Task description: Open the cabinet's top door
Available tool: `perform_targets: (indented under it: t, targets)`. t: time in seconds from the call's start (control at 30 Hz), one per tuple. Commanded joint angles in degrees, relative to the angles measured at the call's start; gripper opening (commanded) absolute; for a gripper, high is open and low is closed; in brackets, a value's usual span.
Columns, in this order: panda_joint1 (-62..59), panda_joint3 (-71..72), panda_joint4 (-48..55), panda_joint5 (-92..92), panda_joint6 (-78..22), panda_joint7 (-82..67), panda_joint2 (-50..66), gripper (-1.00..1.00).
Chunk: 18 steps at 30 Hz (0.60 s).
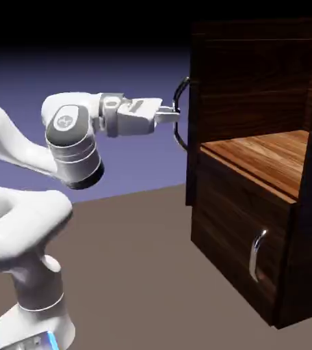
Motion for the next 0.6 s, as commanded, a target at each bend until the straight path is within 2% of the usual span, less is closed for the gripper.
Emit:
perform_targets:
  t: [0.0, 0.27, 0.57]
  targets:
    - [1.52, 0.28, -0.41, 0.53, -2.54, -0.06, -1.45, -1.00]
    - [12.73, 6.04, -1.64, 5.79, -22.48, -0.54, -12.24, -1.00]
    - [22.38, 19.44, 1.41, 14.85, -44.91, -0.06, -19.51, -1.00]
